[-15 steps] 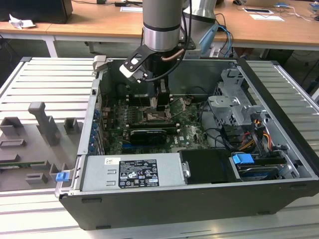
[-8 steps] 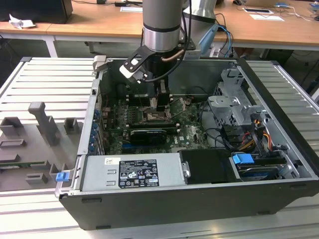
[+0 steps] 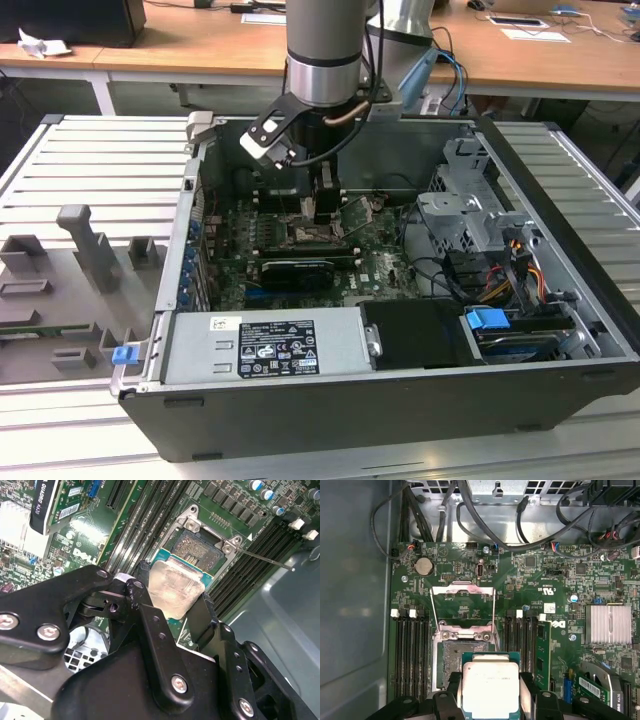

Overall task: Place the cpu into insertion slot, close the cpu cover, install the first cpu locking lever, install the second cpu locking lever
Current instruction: 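Place the cpu into insertion slot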

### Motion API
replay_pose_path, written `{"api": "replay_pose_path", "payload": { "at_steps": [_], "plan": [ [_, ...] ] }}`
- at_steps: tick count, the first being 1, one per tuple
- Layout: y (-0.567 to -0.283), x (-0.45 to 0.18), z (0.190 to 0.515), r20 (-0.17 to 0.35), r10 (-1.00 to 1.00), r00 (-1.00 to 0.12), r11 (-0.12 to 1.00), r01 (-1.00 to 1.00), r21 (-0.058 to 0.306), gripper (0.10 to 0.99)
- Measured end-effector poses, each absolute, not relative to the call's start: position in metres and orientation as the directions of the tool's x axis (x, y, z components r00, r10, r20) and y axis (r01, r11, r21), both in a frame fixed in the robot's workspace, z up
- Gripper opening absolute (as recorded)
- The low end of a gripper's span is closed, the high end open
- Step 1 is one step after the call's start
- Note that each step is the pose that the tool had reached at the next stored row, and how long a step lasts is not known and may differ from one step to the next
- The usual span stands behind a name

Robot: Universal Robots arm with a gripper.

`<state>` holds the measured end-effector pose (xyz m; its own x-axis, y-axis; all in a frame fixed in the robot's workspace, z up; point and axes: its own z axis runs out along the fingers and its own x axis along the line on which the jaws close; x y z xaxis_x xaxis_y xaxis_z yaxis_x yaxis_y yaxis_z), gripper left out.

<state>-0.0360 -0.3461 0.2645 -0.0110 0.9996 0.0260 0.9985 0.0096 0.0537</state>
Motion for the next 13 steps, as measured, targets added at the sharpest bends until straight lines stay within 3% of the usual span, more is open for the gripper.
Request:
{"api": "replay_pose_path", "payload": {
  "at_steps": [13],
  "plan": [
    [-0.3417, -0.0364, 0.2572, 0.026, 1.000, -0.011, 0.009, 0.999, 0.054, 0.541]
  ]
}}
